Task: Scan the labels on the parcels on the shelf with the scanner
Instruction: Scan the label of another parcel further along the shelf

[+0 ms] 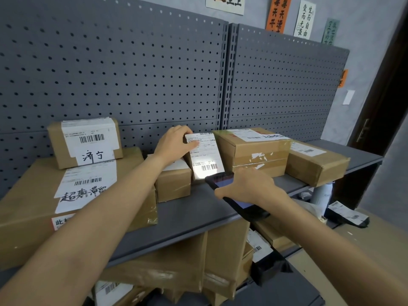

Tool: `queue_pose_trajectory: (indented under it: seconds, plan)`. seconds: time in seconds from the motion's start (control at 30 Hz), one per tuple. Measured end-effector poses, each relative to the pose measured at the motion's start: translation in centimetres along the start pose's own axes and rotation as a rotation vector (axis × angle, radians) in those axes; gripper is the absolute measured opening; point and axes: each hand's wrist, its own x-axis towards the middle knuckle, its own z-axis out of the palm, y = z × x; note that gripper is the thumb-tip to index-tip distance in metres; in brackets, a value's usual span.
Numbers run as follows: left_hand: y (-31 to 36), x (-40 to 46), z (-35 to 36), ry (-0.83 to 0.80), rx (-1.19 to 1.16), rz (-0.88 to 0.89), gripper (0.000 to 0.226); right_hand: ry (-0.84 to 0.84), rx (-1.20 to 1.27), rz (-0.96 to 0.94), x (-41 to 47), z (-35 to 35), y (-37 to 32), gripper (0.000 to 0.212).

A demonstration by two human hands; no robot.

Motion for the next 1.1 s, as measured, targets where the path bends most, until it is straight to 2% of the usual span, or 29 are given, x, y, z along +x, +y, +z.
queue_pose_trajectory:
  seconds: [1.1]
  plan:
    - [0.22,-0.11,-0.12,-0.007,-0.012,-0.01,0.027,-0.027,0.042,0.017,-0.45,-0.48,0.05,0.052]
